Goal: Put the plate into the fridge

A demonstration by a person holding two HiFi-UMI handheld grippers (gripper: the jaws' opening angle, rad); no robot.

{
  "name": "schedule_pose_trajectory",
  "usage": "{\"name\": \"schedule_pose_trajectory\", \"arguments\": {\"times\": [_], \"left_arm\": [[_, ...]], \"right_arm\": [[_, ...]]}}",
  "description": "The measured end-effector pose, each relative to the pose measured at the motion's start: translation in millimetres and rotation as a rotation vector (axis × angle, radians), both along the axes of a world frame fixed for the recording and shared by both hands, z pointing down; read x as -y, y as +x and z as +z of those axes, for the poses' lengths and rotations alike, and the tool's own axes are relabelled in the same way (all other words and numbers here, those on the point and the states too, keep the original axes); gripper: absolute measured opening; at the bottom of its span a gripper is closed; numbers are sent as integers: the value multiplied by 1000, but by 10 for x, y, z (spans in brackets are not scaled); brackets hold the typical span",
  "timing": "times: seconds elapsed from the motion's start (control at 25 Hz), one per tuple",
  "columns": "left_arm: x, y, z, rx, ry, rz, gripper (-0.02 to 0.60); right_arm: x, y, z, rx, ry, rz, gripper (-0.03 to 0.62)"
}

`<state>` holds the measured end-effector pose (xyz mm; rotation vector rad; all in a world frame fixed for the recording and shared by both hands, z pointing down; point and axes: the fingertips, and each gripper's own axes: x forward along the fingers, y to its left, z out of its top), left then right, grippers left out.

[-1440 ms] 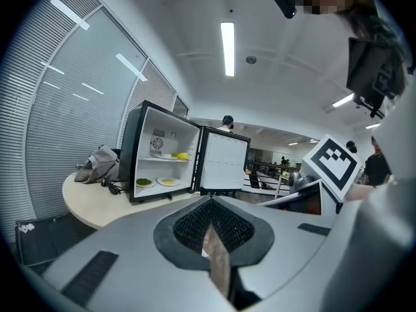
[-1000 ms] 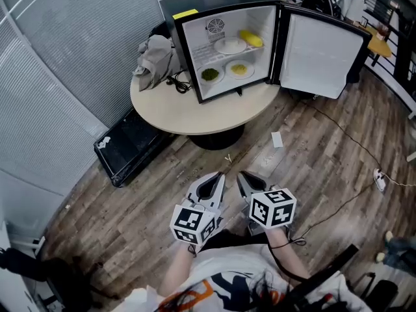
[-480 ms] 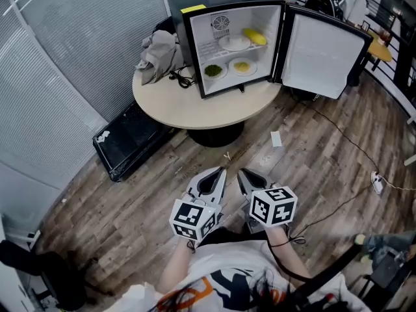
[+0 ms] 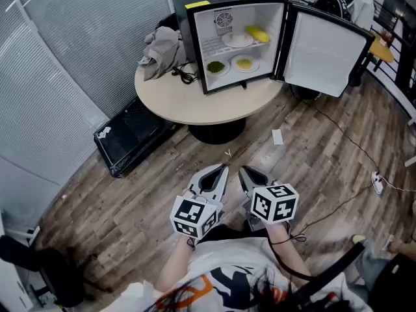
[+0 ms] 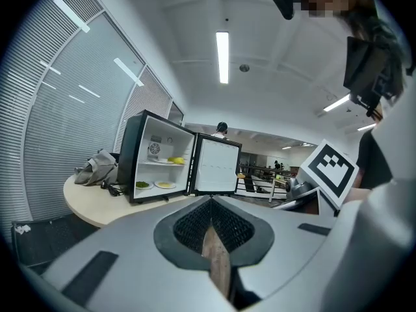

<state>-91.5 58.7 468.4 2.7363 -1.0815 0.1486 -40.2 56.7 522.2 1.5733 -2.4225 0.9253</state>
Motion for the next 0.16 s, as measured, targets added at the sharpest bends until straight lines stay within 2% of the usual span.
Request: {"name": "schedule_pose_trajectory", "arguments": {"times": [0.16], "left_arm": [[15,-38,-16,1,7,-6,12]], "right_arm": [[22,-10,-10,-2,5,-3,31]]}}
